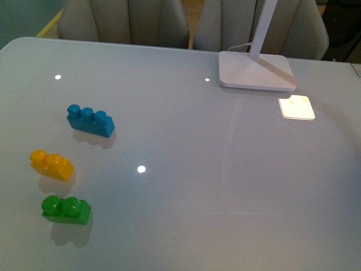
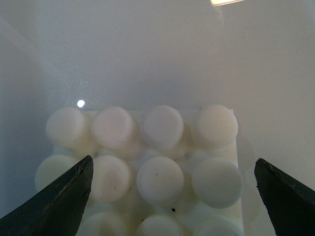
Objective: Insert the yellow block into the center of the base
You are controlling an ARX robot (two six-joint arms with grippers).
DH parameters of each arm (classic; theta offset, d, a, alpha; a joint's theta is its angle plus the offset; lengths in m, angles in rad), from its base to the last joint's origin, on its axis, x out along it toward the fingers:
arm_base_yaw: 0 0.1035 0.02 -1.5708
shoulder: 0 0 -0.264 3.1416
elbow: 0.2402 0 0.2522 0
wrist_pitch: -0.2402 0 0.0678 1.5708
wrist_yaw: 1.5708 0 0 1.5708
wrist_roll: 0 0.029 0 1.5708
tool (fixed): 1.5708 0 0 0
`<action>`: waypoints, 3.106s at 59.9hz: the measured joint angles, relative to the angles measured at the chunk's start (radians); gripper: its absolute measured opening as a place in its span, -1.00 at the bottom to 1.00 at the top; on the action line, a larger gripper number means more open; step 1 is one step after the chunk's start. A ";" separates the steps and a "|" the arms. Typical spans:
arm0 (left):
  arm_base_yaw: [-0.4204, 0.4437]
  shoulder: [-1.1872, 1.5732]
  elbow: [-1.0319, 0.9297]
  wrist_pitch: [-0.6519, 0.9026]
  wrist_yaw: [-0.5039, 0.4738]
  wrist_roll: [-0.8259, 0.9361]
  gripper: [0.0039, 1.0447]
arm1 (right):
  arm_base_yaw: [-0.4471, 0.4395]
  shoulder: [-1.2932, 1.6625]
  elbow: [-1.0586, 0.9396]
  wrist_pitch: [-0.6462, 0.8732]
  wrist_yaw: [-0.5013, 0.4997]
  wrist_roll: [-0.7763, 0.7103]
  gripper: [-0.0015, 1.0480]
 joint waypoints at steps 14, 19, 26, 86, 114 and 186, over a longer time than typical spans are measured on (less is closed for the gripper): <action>0.000 0.000 0.000 0.000 0.000 0.000 0.86 | 0.010 0.032 -0.011 0.047 -0.001 0.011 0.83; 0.000 0.000 0.000 0.000 0.000 0.000 0.86 | 0.029 0.033 -0.029 0.066 0.015 0.024 0.83; 0.000 0.000 0.000 0.000 0.000 0.000 0.86 | 0.082 0.033 -0.063 0.091 0.043 0.044 0.83; 0.000 0.000 0.000 0.000 0.000 0.000 0.86 | 0.881 -0.010 0.035 -0.226 0.369 0.291 0.83; 0.000 0.000 0.000 0.000 0.000 0.000 0.86 | 1.223 0.070 0.284 -0.428 0.497 0.599 0.83; 0.000 0.000 0.000 0.000 0.000 0.000 0.86 | 1.412 0.081 0.354 -0.451 0.588 0.911 0.83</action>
